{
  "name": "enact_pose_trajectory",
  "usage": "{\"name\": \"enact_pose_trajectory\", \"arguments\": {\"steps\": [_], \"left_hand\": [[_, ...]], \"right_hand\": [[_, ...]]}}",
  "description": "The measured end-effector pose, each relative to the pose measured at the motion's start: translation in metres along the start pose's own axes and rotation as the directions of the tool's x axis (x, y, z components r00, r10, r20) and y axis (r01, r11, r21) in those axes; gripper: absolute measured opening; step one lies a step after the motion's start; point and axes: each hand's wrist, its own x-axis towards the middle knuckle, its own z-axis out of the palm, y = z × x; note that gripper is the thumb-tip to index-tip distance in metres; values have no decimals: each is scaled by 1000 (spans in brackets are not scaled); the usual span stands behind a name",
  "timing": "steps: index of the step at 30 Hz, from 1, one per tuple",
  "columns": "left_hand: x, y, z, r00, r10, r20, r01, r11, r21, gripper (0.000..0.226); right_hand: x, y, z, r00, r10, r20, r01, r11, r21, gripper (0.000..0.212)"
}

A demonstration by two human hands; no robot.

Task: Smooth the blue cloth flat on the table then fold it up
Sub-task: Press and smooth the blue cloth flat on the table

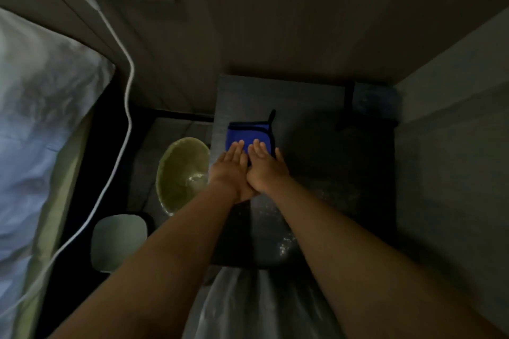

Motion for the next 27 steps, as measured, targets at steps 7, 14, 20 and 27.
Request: {"name": "enact_pose_trajectory", "arguments": {"steps": [7, 14, 20, 27], "left_hand": [[-13, -38, 13, 998, -59, 12, 59, 997, -39, 111], [-20, -38, 17, 1000, -22, -18, 20, 996, -91, 113], [-53, -26, 62, 999, -11, -36, 5, 988, -153, 115], [-82, -14, 90, 999, 11, -32, -16, 989, -149, 106]], "right_hand": [[8, -44, 3, 999, -42, 15, 44, 991, -128, 61], [3, -42, 8, 998, -65, 7, 66, 988, -139, 62], [-33, -39, 44, 995, -102, -6, 100, 988, -116, 64], [-61, -43, 74, 998, -46, 39, 53, 979, -195, 63]]}}
